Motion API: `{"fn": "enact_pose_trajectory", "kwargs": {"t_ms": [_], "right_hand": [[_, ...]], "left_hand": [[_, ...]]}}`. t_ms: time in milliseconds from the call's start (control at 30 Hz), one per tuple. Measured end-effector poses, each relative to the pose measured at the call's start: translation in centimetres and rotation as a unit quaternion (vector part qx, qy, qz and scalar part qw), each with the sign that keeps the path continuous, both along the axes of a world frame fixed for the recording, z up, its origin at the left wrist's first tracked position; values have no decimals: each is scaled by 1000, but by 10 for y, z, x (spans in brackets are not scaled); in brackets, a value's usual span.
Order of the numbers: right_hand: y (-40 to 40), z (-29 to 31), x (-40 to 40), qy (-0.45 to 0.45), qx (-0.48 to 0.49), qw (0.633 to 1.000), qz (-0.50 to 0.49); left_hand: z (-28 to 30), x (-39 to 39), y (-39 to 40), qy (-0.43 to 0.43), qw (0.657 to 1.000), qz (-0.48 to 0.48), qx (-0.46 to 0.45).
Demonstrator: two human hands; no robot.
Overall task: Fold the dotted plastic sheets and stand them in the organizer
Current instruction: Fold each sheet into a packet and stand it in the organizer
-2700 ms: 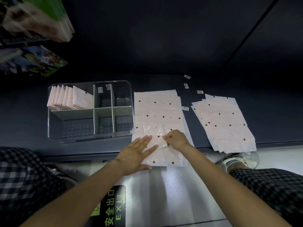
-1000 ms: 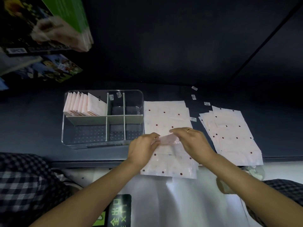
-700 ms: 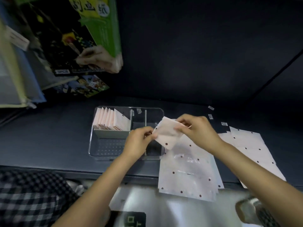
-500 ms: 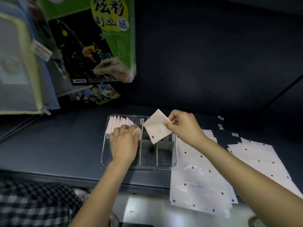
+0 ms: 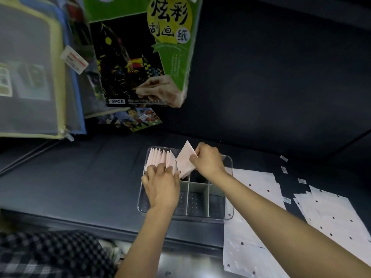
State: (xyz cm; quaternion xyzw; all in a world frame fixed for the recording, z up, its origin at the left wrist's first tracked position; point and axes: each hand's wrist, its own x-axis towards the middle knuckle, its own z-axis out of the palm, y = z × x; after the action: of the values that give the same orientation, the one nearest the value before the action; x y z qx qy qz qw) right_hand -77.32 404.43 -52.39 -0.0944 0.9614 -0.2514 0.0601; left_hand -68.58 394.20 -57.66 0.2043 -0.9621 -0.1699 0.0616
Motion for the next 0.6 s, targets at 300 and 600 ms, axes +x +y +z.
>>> {"fn": "enact_pose_trajectory", "kwargs": {"t_ms": [300, 600], "right_hand": [[-38, -19, 3, -137, 6, 990, -9], [4, -21, 20, -145, -178, 973, -36]], "left_hand": [[-4, 4, -3, 52, 998, -2, 39], [-8, 10, -1, 112, 992, -22, 53]]}}
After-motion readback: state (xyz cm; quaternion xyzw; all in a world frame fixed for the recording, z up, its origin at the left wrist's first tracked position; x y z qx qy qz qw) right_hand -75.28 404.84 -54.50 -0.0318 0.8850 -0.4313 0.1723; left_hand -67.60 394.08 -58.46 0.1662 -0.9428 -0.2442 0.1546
